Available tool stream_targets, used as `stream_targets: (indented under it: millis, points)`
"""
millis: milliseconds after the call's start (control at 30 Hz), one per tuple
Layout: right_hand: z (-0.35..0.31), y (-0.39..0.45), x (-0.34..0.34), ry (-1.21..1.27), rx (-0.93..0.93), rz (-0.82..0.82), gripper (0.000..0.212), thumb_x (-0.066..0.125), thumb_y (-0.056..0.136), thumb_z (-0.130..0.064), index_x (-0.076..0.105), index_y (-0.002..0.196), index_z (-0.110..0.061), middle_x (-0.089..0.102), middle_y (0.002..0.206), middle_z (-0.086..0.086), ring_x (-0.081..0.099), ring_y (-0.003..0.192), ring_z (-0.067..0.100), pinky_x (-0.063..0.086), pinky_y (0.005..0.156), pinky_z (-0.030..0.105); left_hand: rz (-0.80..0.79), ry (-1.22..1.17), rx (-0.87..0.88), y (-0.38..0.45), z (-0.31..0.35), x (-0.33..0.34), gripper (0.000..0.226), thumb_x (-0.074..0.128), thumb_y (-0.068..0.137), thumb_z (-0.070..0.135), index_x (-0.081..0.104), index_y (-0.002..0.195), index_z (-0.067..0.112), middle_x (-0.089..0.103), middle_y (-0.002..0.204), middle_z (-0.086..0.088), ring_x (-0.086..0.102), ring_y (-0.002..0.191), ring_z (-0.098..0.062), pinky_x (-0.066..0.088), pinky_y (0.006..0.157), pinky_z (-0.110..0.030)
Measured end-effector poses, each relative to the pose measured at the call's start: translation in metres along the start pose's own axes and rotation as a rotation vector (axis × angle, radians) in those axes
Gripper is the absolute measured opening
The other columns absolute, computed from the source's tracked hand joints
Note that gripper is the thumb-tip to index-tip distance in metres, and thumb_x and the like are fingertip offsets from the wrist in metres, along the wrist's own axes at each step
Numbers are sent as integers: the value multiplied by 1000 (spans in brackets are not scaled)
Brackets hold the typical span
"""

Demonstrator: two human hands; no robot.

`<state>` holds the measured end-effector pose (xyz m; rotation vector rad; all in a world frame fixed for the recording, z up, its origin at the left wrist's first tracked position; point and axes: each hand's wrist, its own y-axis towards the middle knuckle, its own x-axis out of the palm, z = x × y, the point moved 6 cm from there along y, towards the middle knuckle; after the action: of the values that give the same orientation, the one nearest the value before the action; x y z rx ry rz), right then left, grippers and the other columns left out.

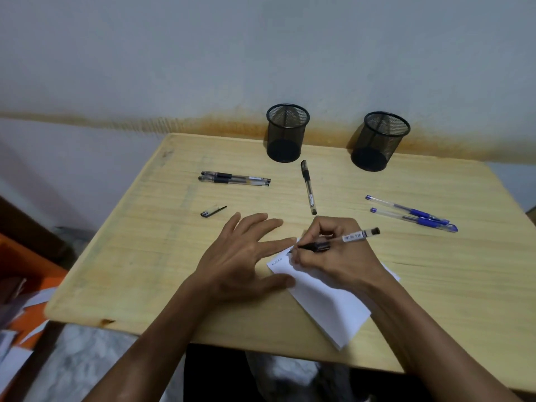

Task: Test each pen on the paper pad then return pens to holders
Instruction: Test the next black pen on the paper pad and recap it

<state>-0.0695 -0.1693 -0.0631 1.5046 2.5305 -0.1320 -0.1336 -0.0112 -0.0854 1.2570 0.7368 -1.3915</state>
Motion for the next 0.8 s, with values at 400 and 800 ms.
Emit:
stream_targets:
  millis: [400, 800]
  points:
    - [12, 12, 11, -204, -53, -16, 19, 74, 67, 7, 61, 59, -3, 65, 54, 12, 55, 48, 15, 41, 48, 27, 37, -12, -17, -1, -1, 0, 67, 52, 81, 78, 51, 139, 45, 45, 153, 6, 37, 143, -23, 26, 114, -61]
    - [15, 15, 11, -149, -55, -14, 17, 71, 61, -2, 54, 59, 2, 62, 58, 28, 55, 50, 41, 42, 46, 45, -18, -17, -35, 0, -2, 1, 70, 44, 81, 82, 47, 142, 47, 37, 157, 9, 29, 148, -21, 19, 118, -59]
